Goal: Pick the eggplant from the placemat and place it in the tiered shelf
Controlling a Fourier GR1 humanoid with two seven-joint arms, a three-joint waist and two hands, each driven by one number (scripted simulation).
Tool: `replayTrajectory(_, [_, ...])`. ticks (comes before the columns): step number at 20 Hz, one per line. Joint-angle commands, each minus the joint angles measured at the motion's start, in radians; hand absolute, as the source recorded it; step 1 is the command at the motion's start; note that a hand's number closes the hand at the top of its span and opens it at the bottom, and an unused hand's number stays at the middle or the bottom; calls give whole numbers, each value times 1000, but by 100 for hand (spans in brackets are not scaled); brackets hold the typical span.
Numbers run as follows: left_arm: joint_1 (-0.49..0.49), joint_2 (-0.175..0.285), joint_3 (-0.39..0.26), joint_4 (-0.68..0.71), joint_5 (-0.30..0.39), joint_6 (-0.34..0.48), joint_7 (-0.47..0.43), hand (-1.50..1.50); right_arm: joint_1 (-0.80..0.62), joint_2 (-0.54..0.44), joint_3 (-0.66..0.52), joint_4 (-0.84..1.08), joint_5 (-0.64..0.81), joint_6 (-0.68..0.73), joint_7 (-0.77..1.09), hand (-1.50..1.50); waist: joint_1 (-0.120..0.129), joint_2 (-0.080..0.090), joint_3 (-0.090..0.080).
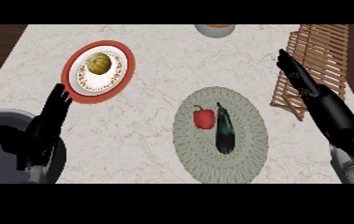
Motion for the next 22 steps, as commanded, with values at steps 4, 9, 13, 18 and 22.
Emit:
replayTrajectory(4, [-106,73,-6,-36,-29,-69,-1,0,-130,187,-113,192,-336,142,-106,150,53,3,0])
replayTrajectory(9, [-106,35,-101,-76,-61,-85,8,0,-82,69,-60,494,-171,93,119,150,68,14,-3])
replayTrajectory(13, [-138,44,-89,-117,-39,-86,80,0,-94,120,-41,524,-322,326,72,-150,58,0,-1])
replayTrajectory(18, [-73,75,-35,-104,-11,-136,47,0,-140,40,-82,640,-338,564,-16,-150,40,-8,-4])
replayTrajectory(22, [-126,59,-22,-56,-36,-129,50,0,-215,-8,-70,668,-240,590,13,-150,30,-8,-5])
